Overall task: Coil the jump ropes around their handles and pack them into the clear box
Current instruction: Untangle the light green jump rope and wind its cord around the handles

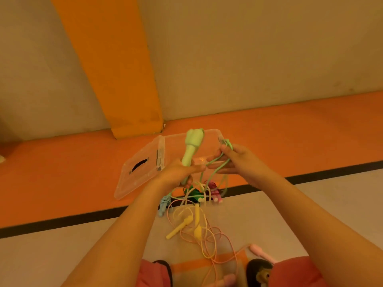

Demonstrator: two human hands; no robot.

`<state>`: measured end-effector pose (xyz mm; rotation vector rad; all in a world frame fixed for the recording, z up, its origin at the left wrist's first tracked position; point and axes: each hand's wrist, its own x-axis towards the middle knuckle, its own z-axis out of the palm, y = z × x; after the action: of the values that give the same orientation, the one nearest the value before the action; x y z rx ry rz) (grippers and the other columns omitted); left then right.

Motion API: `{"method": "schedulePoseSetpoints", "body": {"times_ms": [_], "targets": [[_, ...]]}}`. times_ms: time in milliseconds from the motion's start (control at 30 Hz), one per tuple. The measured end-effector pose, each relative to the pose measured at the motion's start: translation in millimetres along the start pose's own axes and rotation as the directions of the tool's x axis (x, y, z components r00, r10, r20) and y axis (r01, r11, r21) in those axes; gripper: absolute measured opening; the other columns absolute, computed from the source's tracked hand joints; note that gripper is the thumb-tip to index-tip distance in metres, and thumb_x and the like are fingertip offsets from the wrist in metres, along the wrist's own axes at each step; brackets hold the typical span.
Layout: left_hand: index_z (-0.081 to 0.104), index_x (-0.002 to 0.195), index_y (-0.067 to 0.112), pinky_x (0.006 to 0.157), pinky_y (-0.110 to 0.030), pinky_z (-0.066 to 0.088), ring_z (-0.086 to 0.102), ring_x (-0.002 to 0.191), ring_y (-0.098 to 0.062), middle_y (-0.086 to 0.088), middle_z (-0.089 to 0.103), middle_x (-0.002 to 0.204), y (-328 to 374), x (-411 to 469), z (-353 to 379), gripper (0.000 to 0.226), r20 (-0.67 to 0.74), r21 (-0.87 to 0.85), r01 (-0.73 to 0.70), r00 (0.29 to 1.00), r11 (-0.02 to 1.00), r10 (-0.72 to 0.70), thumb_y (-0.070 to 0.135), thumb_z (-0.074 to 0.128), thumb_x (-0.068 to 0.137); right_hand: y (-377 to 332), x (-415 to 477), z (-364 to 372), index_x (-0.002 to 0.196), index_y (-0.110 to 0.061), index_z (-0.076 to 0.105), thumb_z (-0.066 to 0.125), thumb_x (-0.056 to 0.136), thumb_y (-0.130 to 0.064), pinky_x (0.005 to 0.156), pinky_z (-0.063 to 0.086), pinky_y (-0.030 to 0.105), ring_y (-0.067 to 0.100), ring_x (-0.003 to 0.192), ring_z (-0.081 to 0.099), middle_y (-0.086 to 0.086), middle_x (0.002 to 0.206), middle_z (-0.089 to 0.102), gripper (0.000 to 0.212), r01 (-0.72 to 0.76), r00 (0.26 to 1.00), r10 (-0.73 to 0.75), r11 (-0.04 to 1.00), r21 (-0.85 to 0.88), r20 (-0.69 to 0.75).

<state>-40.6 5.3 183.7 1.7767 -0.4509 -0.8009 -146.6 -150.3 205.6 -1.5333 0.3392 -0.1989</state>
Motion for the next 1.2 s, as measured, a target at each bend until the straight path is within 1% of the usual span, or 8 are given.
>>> {"method": "schedulePoseSetpoints", "body": {"times_ms": [67, 200, 367, 567, 700, 800, 967, 1200], "targets": [[0.044, 0.079, 0.014, 0.041, -0.022, 0.039, 0.043, 0.037, -0.011, -0.003, 0.050, 0.052, -6.3, -2.3, 4.7, 0.031, 0.060, 0.088, 0.006, 0.998, 0.996, -0.012, 0.016, 0.075, 0.082, -9.1, -0.4, -3.4, 0.083, -0.014, 0.054, 0.036, 0.102, -0.025, 0.067, 0.059, 0.029, 0.018, 0.074, 0.072, 0.011, 0.091, 0.071, 0.028, 0.038, 0.999, -0.035, 0.995, 0.087, -0.036], [0.042, 0.081, 0.013, 0.038, -0.021, 0.036, 0.042, 0.038, -0.009, 0.002, 0.053, 0.052, -9.7, -3.5, 16.2, 0.035, 0.101, 0.067, -0.013, 0.995, 0.998, 0.006, 0.005, 0.076, 0.079, -20.4, -0.6, -10.2, 0.084, -0.013, 0.052, 0.036, 0.102, -0.025, 0.067, 0.059, 0.030, 0.023, 0.076, 0.072, 0.013, 0.098, 0.071, 0.027, 0.115, 0.991, -0.102, 0.979, 0.165, -0.086], [0.038, 0.075, 0.014, 0.039, -0.023, 0.033, 0.036, 0.039, -0.012, -0.002, 0.040, 0.054, -8.3, -2.2, 17.9, 0.035, 0.016, 0.164, -0.071, 0.997, 0.984, 0.070, 0.015, 0.072, 0.084, -24.0, -4.5, -21.2, 0.084, -0.014, 0.051, 0.034, 0.103, -0.025, 0.056, 0.057, 0.027, 0.022, 0.072, 0.072, 0.013, 0.096, 0.071, 0.028, 0.154, 0.975, -0.123, 0.975, 0.160, -0.186], [0.042, 0.077, 0.016, 0.038, -0.017, 0.024, 0.027, 0.038, -0.007, 0.003, 0.039, 0.055, 10.7, -8.0, 17.5, 0.023, 0.084, -0.224, -0.108, 0.988, 0.969, 0.130, 0.013, 0.058, 0.094, -16.4, -10.4, -30.8, 0.082, -0.015, 0.049, 0.036, 0.102, -0.023, 0.041, 0.045, 0.022, 0.014, 0.061, 0.070, 0.009, 0.082, 0.070, 0.025, 0.097, 0.970, -0.124, 0.986, -0.138, -0.208], [0.045, 0.081, 0.016, 0.035, -0.014, 0.025, 0.029, 0.035, -0.004, 0.004, 0.039, 0.053, 29.3, -11.3, 21.1, 0.017, 0.024, -0.538, -0.156, 0.979, 0.828, 0.200, 0.008, 0.053, 0.094, -6.6, -11.2, -18.7, 0.079, -0.010, 0.052, 0.038, 0.101, -0.015, 0.045, 0.052, 0.025, 0.008, 0.056, 0.067, 0.010, 0.076, 0.065, 0.026, 0.099, 0.983, -0.129, 0.971, -0.216, -0.133], [0.044, 0.080, 0.016, 0.033, -0.014, 0.024, 0.030, 0.033, -0.003, 0.004, 0.038, 0.051, 39.1, -12.2, 17.2, 0.016, -0.050, -0.706, -0.193, 0.973, 0.681, 0.224, 0.009, 0.056, 0.089, 3.2, -10.5, -14.3, 0.077, -0.013, 0.053, 0.038, 0.101, -0.018, 0.035, 0.042, 0.019, 0.007, 0.060, 0.067, 0.010, 0.079, 0.066, 0.029, 0.035, 0.991, -0.071, 0.956, -0.292, -0.111], [0.044, 0.080, 0.015, 0.033, -0.015, 0.026, 0.032, 0.033, -0.004, 0.005, 0.040, 0.049, 35.4, -9.1, 1.1, 0.018, -0.156, -0.697, -0.257, 0.966, 0.669, 0.208, 0.009, 0.060, 0.087, 13.4, -6.9, -15.7, 0.079, -0.017, 0.052, 0.038, 0.101, -0.020, 0.032, 0.039, 0.020, 0.014, 0.069, 0.069, 0.001, 0.075, 0.066, 0.026, -0.007, 0.987, -0.050, 0.938, -0.347, -0.154], [0.044, 0.076, 0.016, 0.035, -0.014, 0.026, 0.034, 0.035, -0.006, 0.002, 0.044, 0.055, 22.5, -5.7, -27.4, 0.025, -0.371, -0.655, -0.343, 0.922, 0.673, 0.108, 0.007, 0.064, 0.088, 7.0, -5.6, -29.4, 0.079, -0.012, 0.050, 0.038, 0.101, -0.024, 0.034, 0.038, 0.019, 0.010, 0.051, 0.066, 0.016, 0.081, 0.067, 0.028, 0.030, 0.956, -0.120, 0.948, -0.318, -0.267]]}}
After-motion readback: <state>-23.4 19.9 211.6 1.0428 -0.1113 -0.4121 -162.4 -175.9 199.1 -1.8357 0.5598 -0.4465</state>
